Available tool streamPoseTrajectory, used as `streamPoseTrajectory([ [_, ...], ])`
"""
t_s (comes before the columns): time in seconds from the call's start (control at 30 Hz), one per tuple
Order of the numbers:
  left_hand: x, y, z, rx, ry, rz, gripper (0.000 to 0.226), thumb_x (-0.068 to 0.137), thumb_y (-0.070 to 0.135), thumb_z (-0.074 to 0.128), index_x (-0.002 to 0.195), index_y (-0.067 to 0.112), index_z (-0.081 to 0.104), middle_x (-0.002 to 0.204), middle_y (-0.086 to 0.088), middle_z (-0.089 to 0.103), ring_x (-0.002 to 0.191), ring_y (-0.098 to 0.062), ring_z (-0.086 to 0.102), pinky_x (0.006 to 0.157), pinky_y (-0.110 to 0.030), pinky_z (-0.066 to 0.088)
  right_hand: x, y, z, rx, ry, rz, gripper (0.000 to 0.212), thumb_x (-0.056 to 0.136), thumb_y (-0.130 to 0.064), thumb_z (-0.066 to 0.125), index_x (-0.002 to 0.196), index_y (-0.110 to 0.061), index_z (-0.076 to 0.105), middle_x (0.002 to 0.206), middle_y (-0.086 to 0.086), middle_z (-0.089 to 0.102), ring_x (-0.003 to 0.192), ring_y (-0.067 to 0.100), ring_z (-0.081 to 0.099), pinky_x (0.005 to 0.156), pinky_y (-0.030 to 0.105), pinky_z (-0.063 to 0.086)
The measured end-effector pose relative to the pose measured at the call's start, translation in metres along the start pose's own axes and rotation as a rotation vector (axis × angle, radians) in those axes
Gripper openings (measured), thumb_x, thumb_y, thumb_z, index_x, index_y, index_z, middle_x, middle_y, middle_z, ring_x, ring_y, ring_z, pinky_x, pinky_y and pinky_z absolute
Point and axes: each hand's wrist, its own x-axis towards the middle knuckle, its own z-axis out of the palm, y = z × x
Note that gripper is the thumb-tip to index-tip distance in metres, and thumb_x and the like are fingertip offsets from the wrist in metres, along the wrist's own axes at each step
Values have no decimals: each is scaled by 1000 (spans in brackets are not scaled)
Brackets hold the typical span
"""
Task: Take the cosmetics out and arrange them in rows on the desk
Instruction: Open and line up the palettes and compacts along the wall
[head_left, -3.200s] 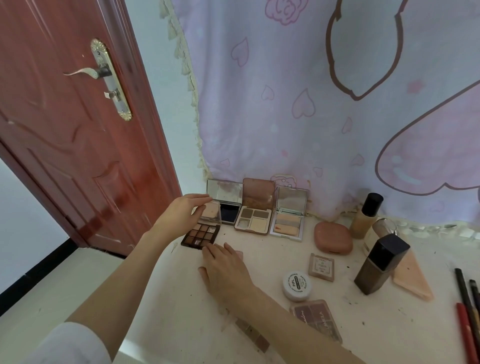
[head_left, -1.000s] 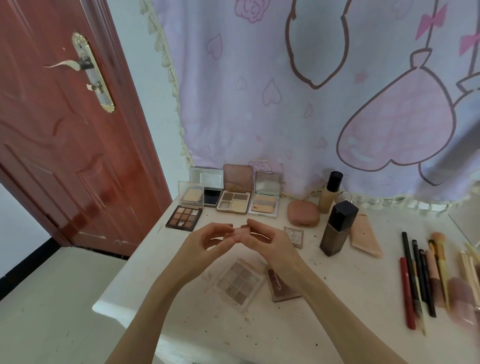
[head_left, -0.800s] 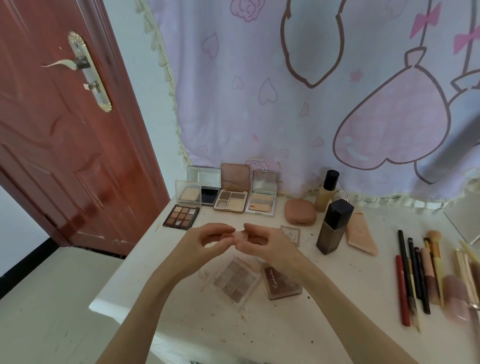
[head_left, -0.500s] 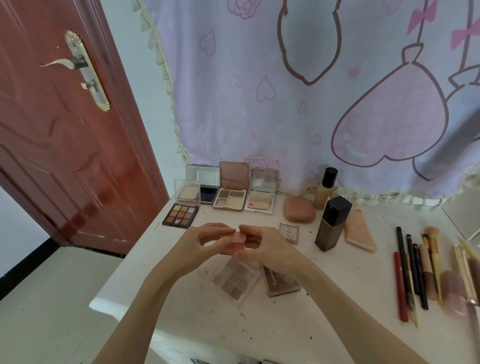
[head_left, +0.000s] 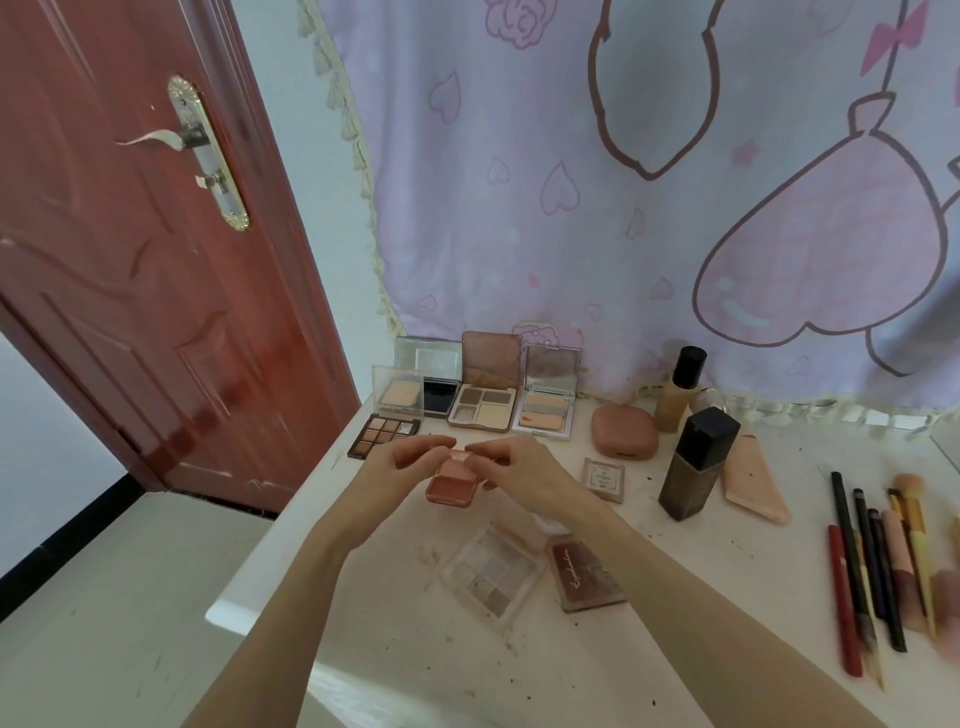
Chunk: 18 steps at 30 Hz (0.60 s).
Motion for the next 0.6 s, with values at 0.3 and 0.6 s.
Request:
streamPoseTrajectory([
  [0.3,-15,-38,23,275,381,107,56,81,22,70,132,16,45,108,4,59,88,-11,58,68,-12,44,42,-4,14,176,163,140,21,93,-12,54,93,2,69,81,9,62,70,26,65,81,43,55],
  [0.6,-11,-46,33,403,478,12,51,82,30,68,127,18,47,111,-1,56,96,-12,47,79,-20,34,60,-3,25,5,257,149,25,94,-20,52,96,-6,73,97,8,71,94,19,60,78,24,39],
])
